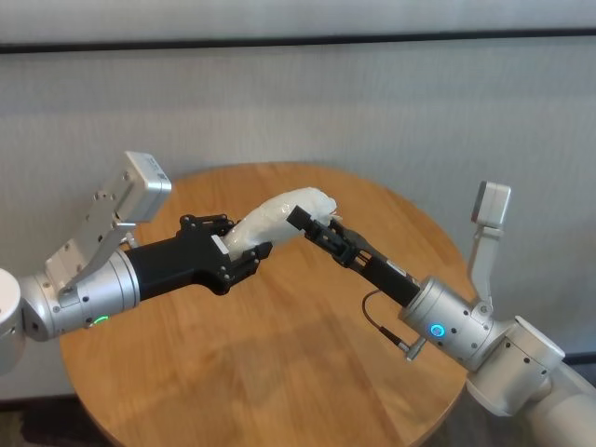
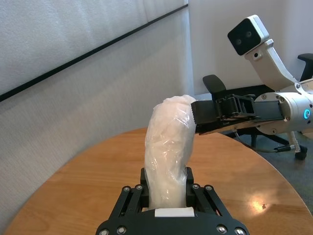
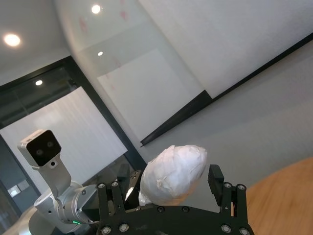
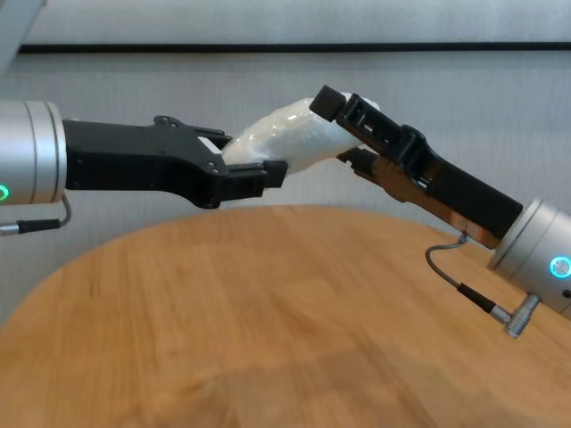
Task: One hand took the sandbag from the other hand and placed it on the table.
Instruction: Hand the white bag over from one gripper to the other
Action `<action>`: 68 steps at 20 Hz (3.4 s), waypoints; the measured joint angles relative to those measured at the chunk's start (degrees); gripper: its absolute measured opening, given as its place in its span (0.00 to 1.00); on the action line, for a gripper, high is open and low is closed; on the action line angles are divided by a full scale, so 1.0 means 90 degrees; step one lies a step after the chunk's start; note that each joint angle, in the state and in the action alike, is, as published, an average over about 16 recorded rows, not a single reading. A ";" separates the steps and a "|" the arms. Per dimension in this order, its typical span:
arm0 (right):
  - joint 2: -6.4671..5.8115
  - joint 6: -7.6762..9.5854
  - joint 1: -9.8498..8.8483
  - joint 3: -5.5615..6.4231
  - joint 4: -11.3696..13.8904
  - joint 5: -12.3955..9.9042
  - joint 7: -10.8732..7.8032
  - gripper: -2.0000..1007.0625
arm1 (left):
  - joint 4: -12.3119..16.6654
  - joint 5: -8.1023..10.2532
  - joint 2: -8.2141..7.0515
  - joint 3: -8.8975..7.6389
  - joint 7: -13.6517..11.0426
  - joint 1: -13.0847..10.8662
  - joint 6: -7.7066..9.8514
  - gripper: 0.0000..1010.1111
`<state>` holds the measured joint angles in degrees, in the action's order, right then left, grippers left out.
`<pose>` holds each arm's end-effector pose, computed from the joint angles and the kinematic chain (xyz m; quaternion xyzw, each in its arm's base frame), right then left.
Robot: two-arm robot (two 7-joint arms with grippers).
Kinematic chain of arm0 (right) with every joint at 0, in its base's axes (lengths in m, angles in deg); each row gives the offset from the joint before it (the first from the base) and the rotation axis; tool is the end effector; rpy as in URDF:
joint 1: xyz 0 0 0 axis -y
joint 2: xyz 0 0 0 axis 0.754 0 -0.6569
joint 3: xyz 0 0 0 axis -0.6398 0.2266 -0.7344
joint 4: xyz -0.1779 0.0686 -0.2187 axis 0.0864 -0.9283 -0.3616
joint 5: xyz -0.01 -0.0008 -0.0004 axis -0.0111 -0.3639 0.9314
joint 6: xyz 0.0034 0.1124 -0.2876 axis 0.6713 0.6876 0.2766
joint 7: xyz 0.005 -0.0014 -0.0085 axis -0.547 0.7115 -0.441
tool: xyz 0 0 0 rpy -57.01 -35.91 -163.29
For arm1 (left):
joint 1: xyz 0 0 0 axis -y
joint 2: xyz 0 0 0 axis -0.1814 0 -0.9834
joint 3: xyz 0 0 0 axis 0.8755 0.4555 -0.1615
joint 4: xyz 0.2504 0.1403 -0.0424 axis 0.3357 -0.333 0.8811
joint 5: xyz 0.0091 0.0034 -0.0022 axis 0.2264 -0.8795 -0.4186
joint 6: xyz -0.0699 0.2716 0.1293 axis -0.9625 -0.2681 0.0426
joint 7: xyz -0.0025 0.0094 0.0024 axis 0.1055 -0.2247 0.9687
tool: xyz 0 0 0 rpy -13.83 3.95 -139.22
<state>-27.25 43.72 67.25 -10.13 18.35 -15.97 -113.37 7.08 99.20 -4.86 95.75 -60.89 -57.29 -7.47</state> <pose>0.4326 0.0124 -0.3230 0.2520 0.2450 -0.1894 0.9168 0.3976 0.0312 -0.2036 0.1026 -0.1111 0.2846 0.9466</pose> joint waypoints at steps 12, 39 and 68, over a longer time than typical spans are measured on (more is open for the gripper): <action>0.0014 -0.0017 0.0048 -0.0077 -0.0045 -0.0025 0.0022 0.97 | 0.0000 0.0000 0.0000 0.0000 0.0000 0.0000 0.0000 0.41; 0.0008 -0.0020 0.0027 -0.0044 -0.0026 -0.0011 0.0022 0.54 | 0.0000 0.0000 0.0000 0.0000 0.0000 0.0000 0.0000 0.40; 0.0005 -0.0020 0.0024 -0.0042 -0.0024 -0.0010 0.0022 0.54 | 0.0000 0.0000 0.0000 0.0000 0.0000 0.0000 0.0000 0.40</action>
<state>-27.20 43.54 67.47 -10.50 18.14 -16.06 -113.17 7.08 99.21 -4.86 95.75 -60.89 -57.29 -7.47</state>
